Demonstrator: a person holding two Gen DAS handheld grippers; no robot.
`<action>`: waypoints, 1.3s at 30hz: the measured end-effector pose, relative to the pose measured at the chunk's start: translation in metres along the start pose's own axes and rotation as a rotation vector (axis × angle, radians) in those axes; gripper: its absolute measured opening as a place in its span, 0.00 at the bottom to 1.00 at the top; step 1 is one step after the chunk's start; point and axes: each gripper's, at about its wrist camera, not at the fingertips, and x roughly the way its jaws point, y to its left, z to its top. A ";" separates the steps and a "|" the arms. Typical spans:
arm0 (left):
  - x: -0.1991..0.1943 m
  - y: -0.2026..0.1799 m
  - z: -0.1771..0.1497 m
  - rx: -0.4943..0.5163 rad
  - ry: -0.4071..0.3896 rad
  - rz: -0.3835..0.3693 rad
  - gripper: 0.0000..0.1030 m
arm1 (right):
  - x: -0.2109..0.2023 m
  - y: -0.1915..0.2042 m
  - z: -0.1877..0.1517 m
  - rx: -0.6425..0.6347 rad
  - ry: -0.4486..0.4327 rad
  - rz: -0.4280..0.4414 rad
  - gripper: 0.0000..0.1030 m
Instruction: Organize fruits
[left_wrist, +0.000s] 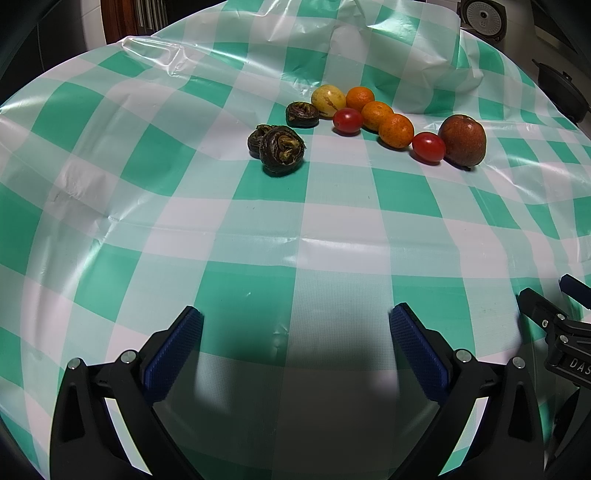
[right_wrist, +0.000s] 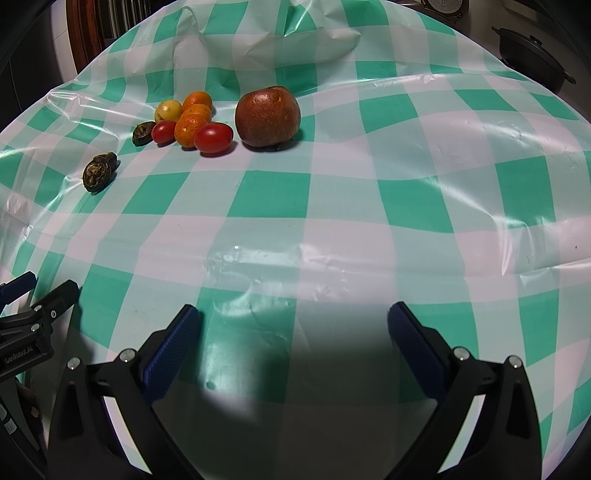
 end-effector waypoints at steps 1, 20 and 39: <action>0.000 0.000 0.000 0.000 0.000 0.000 0.96 | 0.000 0.000 0.000 0.000 0.000 0.000 0.99; 0.000 0.000 0.000 0.000 0.000 0.001 0.96 | 0.000 0.000 0.000 0.000 0.000 0.000 0.99; -0.001 0.000 -0.001 -0.004 0.000 0.003 0.96 | -0.003 0.000 -0.001 0.001 0.000 0.002 0.99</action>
